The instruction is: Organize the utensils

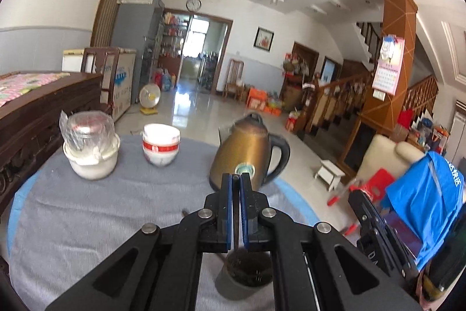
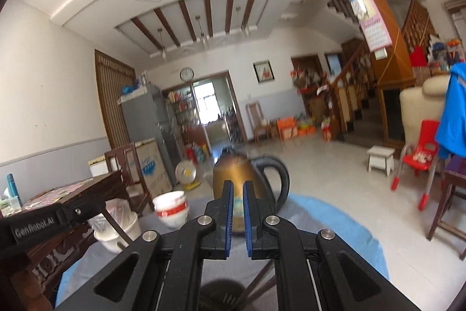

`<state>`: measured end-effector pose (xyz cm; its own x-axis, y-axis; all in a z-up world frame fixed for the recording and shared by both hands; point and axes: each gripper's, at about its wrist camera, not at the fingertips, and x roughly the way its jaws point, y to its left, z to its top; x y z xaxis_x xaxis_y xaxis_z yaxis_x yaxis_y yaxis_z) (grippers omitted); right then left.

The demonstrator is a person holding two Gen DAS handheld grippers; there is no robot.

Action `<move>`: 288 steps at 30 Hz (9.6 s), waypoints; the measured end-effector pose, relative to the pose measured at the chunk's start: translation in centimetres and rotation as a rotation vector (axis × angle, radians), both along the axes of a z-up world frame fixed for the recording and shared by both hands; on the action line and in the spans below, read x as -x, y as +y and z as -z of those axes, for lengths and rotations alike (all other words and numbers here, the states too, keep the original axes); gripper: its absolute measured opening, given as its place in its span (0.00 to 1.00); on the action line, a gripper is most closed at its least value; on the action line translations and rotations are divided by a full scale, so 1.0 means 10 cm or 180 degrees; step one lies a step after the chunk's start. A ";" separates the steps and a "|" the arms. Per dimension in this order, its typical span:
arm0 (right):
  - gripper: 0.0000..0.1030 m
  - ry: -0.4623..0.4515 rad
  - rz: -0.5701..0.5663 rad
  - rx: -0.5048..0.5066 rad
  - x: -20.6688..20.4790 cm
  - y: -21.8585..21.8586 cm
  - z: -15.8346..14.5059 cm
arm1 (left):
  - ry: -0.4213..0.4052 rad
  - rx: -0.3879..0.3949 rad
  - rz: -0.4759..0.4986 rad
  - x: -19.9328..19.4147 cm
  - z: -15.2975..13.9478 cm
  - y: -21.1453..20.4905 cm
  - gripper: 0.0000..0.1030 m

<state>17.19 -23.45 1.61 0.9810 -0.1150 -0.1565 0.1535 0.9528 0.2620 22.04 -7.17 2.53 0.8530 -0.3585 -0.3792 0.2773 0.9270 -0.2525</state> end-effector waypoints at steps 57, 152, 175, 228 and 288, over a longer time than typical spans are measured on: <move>0.45 0.0684 -0.0580 -0.0427 1.57 0.24 0.34 | 0.0397 -0.1739 -0.0512 1.77 0.45 0.72 0.70; 0.34 0.2168 -0.1213 -0.0292 -0.03 1.14 1.64 | 0.1634 -0.1425 -0.0737 0.88 1.62 1.60 0.70; 0.25 0.2499 -0.1357 -0.0237 -0.61 1.33 1.97 | 0.1932 -0.1403 -0.0793 0.55 1.88 1.64 0.70; 0.11 0.2482 -0.1393 -0.0173 -0.48 0.69 2.01 | 0.2343 -0.0810 0.0362 -0.51 2.06 0.75 0.51; 0.06 0.1049 -0.1251 0.0063 0.41 0.65 0.31 | 0.0786 -0.0469 0.0308 0.52 0.23 0.87 0.05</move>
<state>13.13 -17.00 -1.53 0.8495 0.2465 -0.4664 -0.1459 0.9594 0.2413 16.83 1.56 0.21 0.6931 -0.3594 -0.6249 0.3131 0.9309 -0.1881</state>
